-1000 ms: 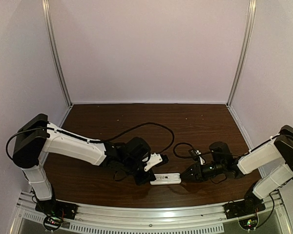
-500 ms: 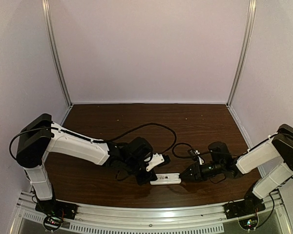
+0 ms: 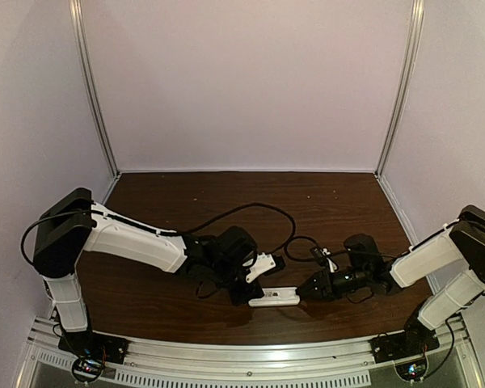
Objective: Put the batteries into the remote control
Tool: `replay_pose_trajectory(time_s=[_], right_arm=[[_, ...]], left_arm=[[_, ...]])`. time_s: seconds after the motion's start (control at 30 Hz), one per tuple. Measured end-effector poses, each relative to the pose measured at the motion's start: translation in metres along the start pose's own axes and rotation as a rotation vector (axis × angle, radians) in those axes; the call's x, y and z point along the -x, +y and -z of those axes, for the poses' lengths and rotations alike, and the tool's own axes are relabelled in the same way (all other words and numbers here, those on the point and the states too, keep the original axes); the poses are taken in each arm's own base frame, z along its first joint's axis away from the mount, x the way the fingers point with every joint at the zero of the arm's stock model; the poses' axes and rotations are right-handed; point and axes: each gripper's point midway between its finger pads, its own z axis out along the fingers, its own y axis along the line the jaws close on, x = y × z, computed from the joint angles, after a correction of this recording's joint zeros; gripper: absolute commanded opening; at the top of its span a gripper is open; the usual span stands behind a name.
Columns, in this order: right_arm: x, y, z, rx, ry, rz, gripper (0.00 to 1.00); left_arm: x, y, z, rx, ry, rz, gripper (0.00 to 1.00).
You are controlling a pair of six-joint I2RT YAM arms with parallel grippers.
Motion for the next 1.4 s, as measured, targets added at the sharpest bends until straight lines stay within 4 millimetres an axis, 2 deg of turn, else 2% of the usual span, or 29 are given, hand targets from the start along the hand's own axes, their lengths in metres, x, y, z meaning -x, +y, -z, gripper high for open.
replay_pose_trajectory(time_s=[0.27,0.47,0.57,0.77,0.87,0.93,1.13,1.4], right_arm=[[0.006,0.005,0.004,0.010,-0.022,0.011,0.31],[0.021,0.013,0.018,0.022,-0.081,0.023,0.32],[0.030,0.019,0.029,0.028,-0.119,0.037,0.32],[0.039,0.023,0.045,0.023,-0.168,0.052,0.36],[0.044,0.024,0.053,0.018,-0.193,0.057,0.43],[0.049,0.026,0.059,0.016,-0.213,0.062,0.49],[0.061,0.036,0.077,0.025,-0.275,0.102,0.56],[0.067,0.042,0.089,0.033,-0.316,0.123,0.67]], left_arm=[[0.010,-0.002,-0.008,-0.008,-0.009,-0.015,0.08],[0.015,-0.005,-0.014,-0.011,-0.015,-0.030,0.12],[0.017,-0.005,-0.014,-0.010,-0.014,-0.035,0.18],[0.018,0.002,-0.009,0.026,0.018,-0.047,0.47],[0.015,0.012,0.000,0.055,0.039,-0.041,0.61],[0.018,0.014,0.006,0.062,0.031,-0.046,0.67],[0.036,0.015,0.039,0.061,-0.018,-0.148,0.73],[0.012,0.008,0.031,0.004,0.072,-0.264,0.76]])
